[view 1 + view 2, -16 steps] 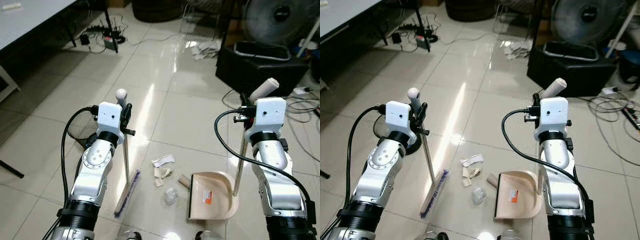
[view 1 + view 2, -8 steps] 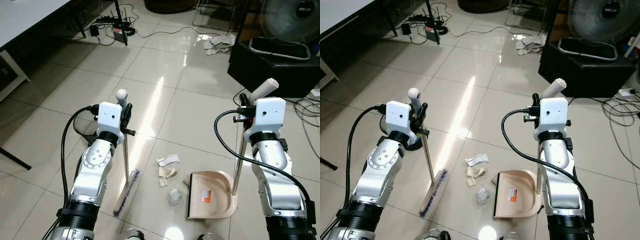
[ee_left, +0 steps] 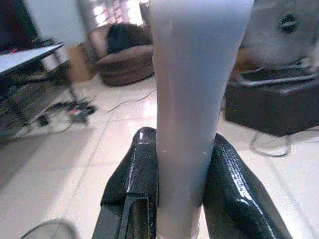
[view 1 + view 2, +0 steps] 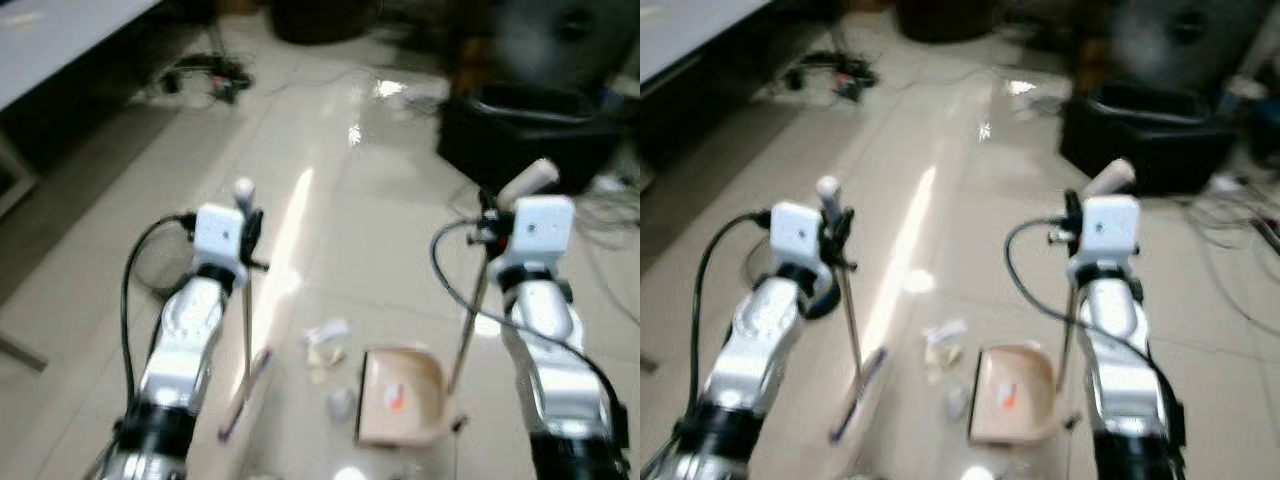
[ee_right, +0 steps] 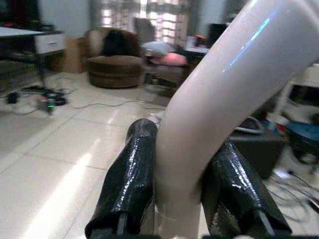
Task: Sweep floor
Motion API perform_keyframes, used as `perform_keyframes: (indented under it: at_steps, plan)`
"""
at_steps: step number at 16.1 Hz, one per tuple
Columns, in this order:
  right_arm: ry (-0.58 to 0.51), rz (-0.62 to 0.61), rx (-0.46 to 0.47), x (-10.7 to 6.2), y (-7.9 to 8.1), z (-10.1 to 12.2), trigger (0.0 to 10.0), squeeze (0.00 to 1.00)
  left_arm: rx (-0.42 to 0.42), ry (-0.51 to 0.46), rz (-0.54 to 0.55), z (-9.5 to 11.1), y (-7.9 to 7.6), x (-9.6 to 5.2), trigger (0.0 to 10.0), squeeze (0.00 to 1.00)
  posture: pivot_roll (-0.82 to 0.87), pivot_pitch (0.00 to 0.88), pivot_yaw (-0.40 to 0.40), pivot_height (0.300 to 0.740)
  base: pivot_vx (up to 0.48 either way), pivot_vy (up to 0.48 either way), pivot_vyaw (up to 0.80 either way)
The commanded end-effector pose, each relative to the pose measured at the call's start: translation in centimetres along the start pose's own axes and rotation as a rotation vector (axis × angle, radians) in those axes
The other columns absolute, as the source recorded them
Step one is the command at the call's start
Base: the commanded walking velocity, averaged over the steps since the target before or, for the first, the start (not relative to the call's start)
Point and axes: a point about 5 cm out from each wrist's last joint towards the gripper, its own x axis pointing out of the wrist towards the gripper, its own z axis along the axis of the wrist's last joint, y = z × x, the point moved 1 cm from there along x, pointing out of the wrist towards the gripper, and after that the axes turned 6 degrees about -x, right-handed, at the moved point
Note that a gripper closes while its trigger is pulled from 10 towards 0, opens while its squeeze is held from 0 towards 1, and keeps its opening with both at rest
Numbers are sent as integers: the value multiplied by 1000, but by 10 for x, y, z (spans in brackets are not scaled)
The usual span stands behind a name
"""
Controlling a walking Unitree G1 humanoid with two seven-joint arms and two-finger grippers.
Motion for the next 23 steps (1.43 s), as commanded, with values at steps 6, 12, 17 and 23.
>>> perform_keyframes:
  at_steps: [6,12,17,23]
  plan:
    - [-34,9,-22,1,2,7,10000,0,3,-58,18,10,6,0,10000,0,-43,91,61,740,244,0,0]
    - [-37,16,-26,1,2,7,10000,0,13,-45,44,9,10,0,10000,0,-42,99,62,740,0,0,0]
    - [-31,17,-16,-1,7,1,10000,0,11,-11,32,1,9,2,10000,0,-36,102,69,740,0,0,0]
    - [39,-28,-169,-6,4,-22,10000,0,9,44,9,-11,8,14,10000,0,-31,131,87,740,0,0,0]
